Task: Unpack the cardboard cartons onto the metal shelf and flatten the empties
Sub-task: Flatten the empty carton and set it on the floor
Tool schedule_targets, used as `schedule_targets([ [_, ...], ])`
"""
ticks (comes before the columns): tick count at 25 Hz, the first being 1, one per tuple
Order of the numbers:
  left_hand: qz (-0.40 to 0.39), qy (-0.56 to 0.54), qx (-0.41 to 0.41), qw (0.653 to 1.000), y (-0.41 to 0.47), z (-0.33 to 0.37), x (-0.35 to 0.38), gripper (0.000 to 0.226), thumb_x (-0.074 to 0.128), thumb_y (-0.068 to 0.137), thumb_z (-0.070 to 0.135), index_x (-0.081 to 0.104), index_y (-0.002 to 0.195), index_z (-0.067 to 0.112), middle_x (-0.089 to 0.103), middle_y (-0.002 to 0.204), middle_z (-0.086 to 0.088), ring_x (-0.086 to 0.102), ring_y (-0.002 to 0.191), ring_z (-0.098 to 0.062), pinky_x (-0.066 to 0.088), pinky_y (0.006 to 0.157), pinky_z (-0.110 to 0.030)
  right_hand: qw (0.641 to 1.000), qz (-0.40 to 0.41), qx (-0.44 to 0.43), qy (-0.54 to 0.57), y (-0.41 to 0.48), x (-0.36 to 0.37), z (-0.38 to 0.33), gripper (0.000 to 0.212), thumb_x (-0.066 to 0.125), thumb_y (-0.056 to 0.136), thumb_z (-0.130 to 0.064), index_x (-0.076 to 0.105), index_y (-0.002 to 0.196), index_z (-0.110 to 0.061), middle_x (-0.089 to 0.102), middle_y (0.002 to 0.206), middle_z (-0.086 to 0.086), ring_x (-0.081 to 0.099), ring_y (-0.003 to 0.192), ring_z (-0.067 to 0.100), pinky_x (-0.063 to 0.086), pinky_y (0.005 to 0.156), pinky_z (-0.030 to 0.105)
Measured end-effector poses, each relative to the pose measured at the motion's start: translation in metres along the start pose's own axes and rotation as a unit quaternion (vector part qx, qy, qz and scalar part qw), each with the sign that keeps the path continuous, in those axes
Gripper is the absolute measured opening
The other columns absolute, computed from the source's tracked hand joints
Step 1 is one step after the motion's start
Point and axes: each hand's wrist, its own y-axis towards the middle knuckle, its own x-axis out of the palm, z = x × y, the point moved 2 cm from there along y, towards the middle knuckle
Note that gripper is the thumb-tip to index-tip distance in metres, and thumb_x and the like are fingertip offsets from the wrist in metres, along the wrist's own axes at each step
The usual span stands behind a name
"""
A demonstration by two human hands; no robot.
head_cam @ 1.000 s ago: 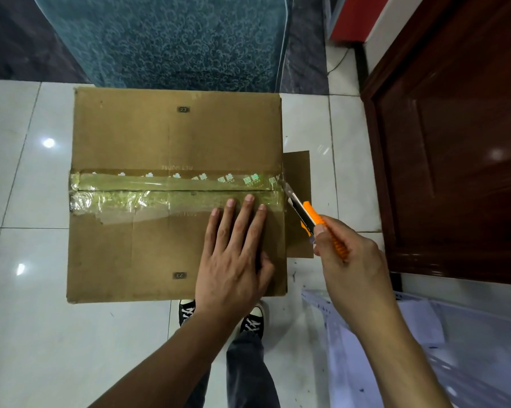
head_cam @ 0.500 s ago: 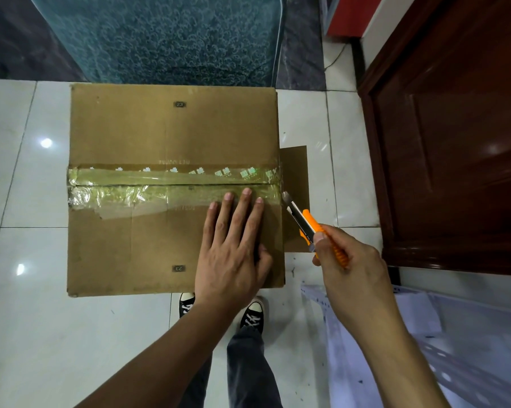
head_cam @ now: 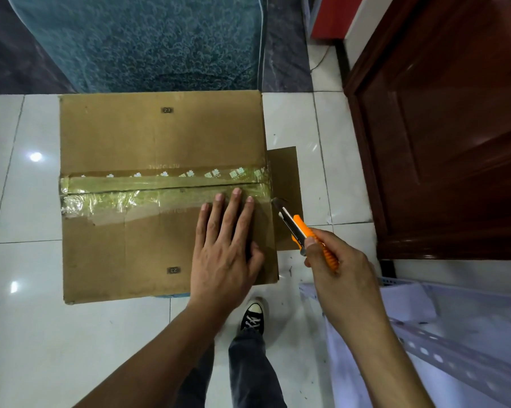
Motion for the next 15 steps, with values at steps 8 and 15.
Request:
schedule_targets([
  [8, -0.013, -0.02, 0.041, 0.999, -0.005, -0.011, -0.012, 0.068, 0.053, 0.095, 0.033, 0.031, 0.156, 0.014, 0.019, 0.166, -0.009, 0.008, 0.155, -0.028, 0.013, 0.124, -0.053, 0.998, 0.068, -0.007, -0.011, -0.019, 0.004, -0.008, 0.037, 0.047, 0.096, -0.05, 0.064, 0.126, -0.038, 0.066, 0.094, -0.016, 0.061, 0.085, 0.003, 0.045, 0.073, 0.022],
  [15, -0.052, -0.028, 0.102, 0.993, -0.014, -0.024, -0.028, 0.058, 0.044, 0.092, 0.047, 0.053, 0.141, 0.016, 0.041, 0.154, -0.014, 0.029, 0.146, -0.036, 0.024, 0.12, -0.054, 0.991, 0.136, 0.014, 0.0, -0.033, 0.032, -0.006, 0.038, 0.059, 0.095, -0.043, 0.058, 0.132, -0.033, 0.057, 0.113, -0.015, 0.054, 0.102, 0.009, 0.043, 0.084, 0.025],
])
